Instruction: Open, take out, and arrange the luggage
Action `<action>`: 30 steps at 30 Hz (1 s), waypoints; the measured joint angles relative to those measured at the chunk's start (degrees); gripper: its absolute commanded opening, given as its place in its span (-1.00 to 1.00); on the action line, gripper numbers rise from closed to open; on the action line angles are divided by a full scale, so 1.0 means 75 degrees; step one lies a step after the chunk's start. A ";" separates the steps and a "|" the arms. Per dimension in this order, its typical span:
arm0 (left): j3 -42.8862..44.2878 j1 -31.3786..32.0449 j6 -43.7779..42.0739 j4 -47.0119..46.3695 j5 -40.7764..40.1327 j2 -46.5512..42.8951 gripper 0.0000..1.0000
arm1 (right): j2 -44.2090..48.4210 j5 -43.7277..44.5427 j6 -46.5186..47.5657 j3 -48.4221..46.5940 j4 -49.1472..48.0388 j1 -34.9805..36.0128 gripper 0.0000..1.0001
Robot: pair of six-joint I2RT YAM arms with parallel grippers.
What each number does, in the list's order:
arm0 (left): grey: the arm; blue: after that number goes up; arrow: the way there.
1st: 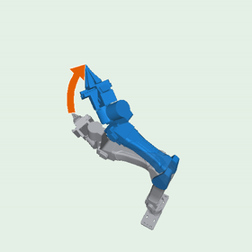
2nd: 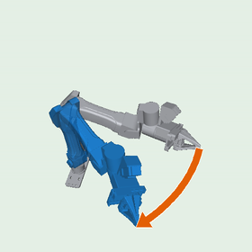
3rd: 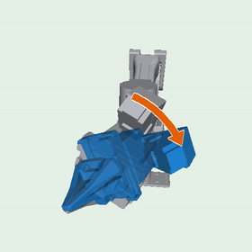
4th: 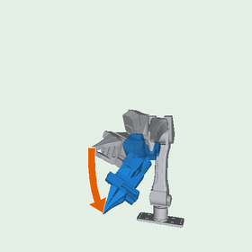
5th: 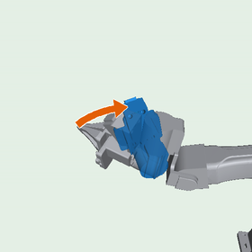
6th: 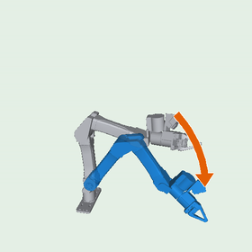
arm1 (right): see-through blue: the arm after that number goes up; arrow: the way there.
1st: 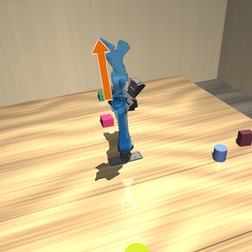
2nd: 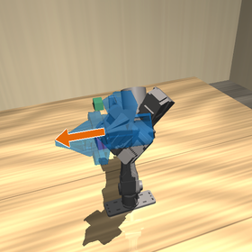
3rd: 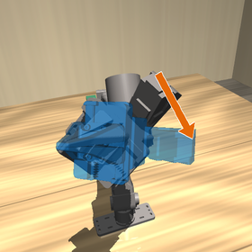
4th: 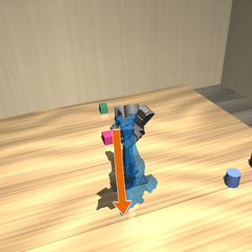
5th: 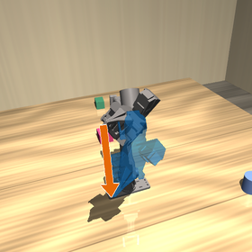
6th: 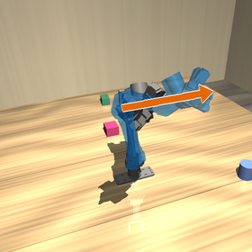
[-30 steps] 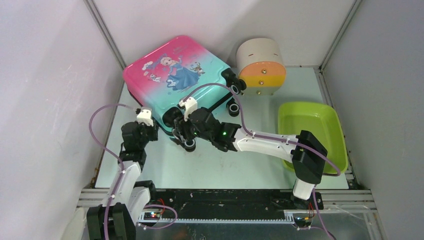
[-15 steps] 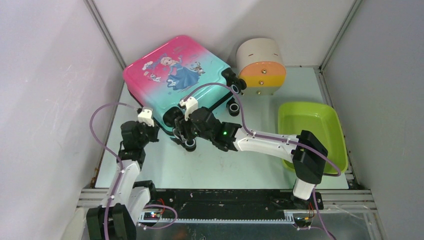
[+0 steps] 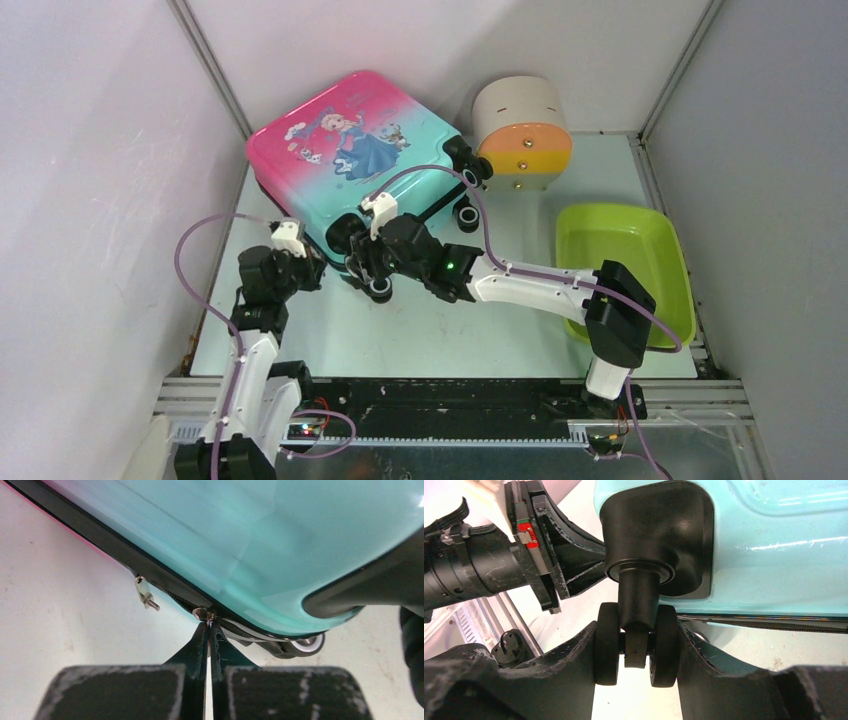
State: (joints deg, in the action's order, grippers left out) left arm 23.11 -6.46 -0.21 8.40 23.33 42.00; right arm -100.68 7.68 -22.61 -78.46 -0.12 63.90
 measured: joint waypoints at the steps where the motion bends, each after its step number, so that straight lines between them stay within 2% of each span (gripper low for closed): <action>1: 0.0000 0.0003 0.0137 0.0052 0.0012 -0.0067 -1.00 | -0.0003 0.0000 -0.0015 0.0000 -0.0003 0.0000 -1.00; 5: 0.0012 0.0239 0.0708 0.0297 -0.0169 -0.0306 -1.00 | 0.0000 0.0003 -0.0044 0.0000 0.0000 -0.0006 -1.00; 14: 0.0073 0.1309 0.1816 0.0804 -0.1460 -0.0682 -1.00 | 0.0012 0.0006 -0.0146 0.0041 0.0015 -0.0038 -1.00; 30: -0.0175 0.2509 0.3008 0.1408 -0.2092 -0.1839 -1.00 | 0.0012 0.0032 -0.0353 0.0058 -0.0023 -0.0038 -1.00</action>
State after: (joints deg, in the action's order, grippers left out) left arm 21.80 12.36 22.35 18.96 7.64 28.21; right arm -100.60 7.92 -25.26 -78.02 -0.30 63.61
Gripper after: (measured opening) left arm 0.004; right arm 0.534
